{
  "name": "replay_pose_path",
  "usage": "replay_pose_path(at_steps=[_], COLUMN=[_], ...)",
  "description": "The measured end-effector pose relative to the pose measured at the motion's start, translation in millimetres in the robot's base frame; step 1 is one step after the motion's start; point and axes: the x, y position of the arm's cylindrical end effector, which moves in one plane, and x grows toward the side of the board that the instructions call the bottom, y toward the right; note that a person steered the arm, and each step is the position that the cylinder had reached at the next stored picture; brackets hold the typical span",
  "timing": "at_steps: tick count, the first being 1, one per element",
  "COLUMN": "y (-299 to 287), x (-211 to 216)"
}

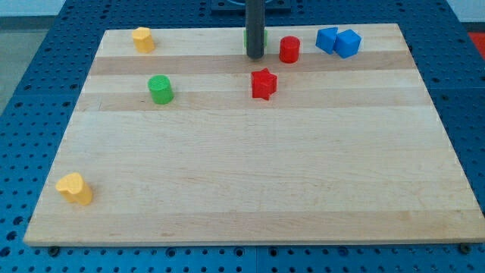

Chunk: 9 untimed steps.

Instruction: Move the cube to the bottom right of the red circle

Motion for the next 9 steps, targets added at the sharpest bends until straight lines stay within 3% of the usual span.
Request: replay_pose_path(at_steps=[2,5,7,9], y=[26.6,196.4,231.9,217.8], x=[46.3,50.1,-5.6,-61.8])
